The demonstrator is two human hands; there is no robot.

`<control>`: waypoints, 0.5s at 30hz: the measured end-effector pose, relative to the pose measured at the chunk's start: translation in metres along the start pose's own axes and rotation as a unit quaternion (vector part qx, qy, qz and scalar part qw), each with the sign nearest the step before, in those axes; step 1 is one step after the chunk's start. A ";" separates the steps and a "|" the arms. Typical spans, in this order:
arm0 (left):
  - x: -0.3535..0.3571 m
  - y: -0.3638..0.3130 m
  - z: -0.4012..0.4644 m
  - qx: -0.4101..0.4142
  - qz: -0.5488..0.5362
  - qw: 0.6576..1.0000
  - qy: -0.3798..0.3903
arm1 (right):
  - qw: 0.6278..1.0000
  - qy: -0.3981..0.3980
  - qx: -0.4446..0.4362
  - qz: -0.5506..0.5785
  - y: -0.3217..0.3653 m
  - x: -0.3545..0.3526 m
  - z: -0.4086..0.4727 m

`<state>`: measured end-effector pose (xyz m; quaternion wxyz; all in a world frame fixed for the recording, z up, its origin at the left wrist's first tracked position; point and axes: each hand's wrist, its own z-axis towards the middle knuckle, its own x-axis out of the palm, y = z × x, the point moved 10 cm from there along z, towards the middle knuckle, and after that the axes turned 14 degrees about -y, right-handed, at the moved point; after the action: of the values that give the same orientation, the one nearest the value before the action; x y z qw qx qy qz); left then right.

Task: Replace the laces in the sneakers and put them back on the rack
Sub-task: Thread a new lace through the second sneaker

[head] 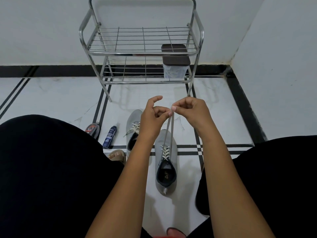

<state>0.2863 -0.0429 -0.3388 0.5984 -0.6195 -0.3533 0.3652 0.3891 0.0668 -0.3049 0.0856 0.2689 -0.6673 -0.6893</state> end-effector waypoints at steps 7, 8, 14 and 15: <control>0.004 -0.003 0.000 0.019 0.015 1.000 0.014 | 1.000 -0.001 -0.008 -0.011 0.001 0.000 0.000; 0.004 -0.004 -0.001 0.019 0.014 1.000 0.014 | 1.000 -0.002 -0.010 -0.014 0.002 -0.001 0.000; 0.007 -0.005 -0.003 0.023 0.017 0.999 0.019 | 0.999 0.004 -0.027 -0.042 0.004 0.000 -0.001; 0.006 -0.005 -0.003 0.023 0.015 0.999 0.018 | 0.998 0.002 -0.029 -0.050 0.004 0.001 -0.002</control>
<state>0.2921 -0.0386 -0.3344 0.6127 -0.6177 -0.3246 0.3711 0.3884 0.0647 -0.3008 0.0598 0.3008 -0.6327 -0.7111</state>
